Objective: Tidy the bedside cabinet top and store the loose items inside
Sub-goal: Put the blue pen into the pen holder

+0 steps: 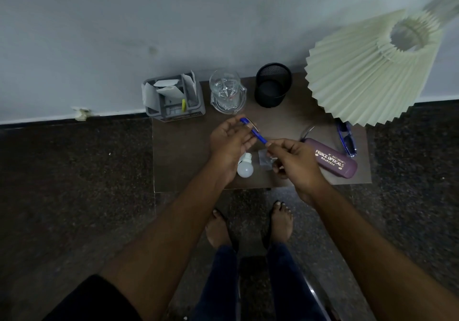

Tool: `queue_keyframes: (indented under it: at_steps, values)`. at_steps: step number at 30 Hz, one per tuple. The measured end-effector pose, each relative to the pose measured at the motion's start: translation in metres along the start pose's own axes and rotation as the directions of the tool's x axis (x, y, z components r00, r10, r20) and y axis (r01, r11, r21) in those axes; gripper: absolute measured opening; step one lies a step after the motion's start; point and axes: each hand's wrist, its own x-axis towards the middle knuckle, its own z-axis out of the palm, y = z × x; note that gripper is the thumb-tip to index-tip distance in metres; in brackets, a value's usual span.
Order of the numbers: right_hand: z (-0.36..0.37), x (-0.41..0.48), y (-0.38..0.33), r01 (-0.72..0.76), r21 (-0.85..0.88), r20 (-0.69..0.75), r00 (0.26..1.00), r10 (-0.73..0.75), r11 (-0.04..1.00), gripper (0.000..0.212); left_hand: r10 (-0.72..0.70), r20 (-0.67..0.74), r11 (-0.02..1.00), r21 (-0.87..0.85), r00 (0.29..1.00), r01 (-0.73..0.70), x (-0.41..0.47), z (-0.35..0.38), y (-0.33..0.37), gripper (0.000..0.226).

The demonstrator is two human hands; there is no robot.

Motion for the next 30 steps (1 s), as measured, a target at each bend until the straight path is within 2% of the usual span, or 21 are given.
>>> queue_keyframes:
  at_steps: [4,10,13,16,22,30]
  values:
    - [-0.004,0.003,-0.003,-0.065,-0.052,0.069,0.995,0.069,0.997,0.025,0.047,0.017,0.992,0.113,0.999,-0.048,-0.003,0.002,-0.002,0.032]
    - [-0.002,0.006,-0.011,-0.181,0.038,0.141,0.975,0.174,0.983,0.035,0.117,0.131,0.942,0.3,0.984,-0.151,-0.011,0.001,-0.006,0.03]
    - [0.003,0.008,-0.017,-0.296,0.134,0.212,0.941,0.265,0.946,0.035,0.124,0.162,0.935,0.311,0.979,-0.17,-0.014,0.001,-0.009,0.03]
    - [0.003,0.008,-0.019,-0.371,0.114,0.293,0.899,0.326,0.922,0.053,0.144,0.207,0.925,0.319,0.968,-0.206,-0.014,0.0,-0.007,0.029]
    - [0.004,0.007,-0.02,-0.393,0.101,0.357,0.872,0.335,0.914,0.065,0.129,0.276,0.899,0.373,0.953,-0.229,-0.017,-0.003,-0.006,0.029]
    - [0.002,0.01,-0.012,-0.392,0.121,0.409,0.857,0.314,0.912,0.056,0.146,0.305,0.876,0.403,0.941,-0.266,-0.023,-0.006,-0.008,0.026]
